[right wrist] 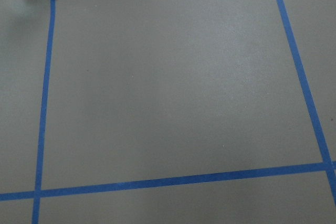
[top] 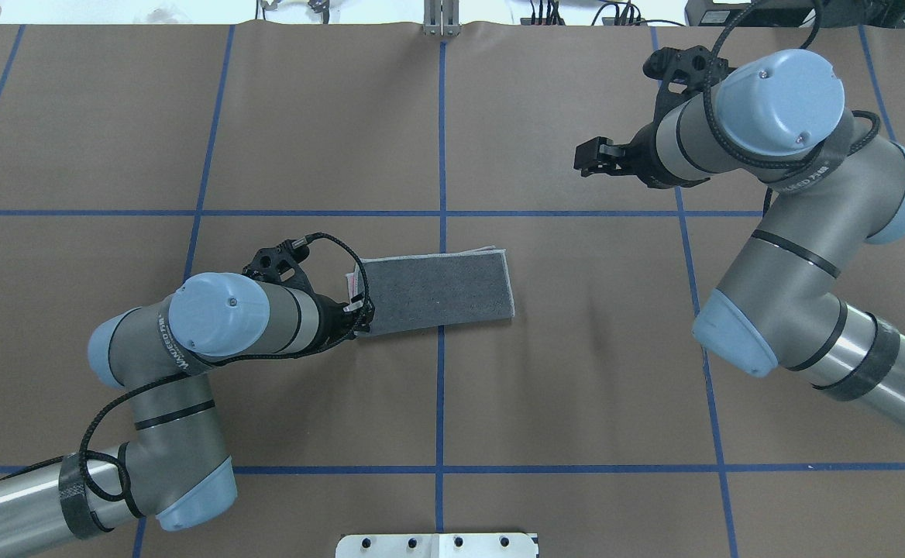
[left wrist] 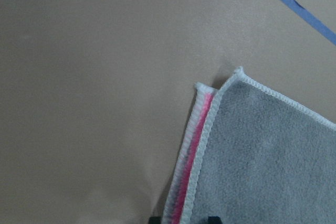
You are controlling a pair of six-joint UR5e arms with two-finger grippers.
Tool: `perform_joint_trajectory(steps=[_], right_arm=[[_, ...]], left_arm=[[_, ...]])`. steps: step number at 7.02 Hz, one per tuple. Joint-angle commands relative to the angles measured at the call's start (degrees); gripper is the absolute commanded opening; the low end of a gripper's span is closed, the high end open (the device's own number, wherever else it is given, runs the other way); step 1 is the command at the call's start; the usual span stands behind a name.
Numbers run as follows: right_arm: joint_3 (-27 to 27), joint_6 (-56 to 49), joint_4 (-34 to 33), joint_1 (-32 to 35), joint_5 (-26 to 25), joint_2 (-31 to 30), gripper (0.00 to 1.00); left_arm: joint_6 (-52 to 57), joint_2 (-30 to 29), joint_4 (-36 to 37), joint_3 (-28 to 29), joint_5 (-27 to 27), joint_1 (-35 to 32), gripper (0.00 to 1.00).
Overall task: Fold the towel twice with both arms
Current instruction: 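Grasp the near end of the grey towel strip with the left gripper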
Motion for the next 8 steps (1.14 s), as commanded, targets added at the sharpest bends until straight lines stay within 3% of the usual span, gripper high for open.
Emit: perform_joint_trajectory(steps=[1, 3, 4, 8], right_arm=[[-0.07, -0.07, 0.00, 0.03, -0.09, -0.07, 1.00], [-0.07, -0.07, 0.00, -0.05, -0.09, 0.01, 1.00], [-0.07, -0.07, 0.00, 0.03, -0.01, 0.01, 1.00], [0.02, -0.07, 0.00, 0.04, -0.01, -0.07, 1.00]], left_arm=[[0.07, -0.04, -0.06, 0.00, 0.00, -0.07, 0.30], [0.07, 0.05, 0.02, 0.00, 0.00, -0.07, 0.15], [0.07, -0.04, 0.02, 0.00, 0.00, 0.01, 0.01], [-0.37, -3.20, 0.46, -1.40, 0.26, 2.81, 0.00]])
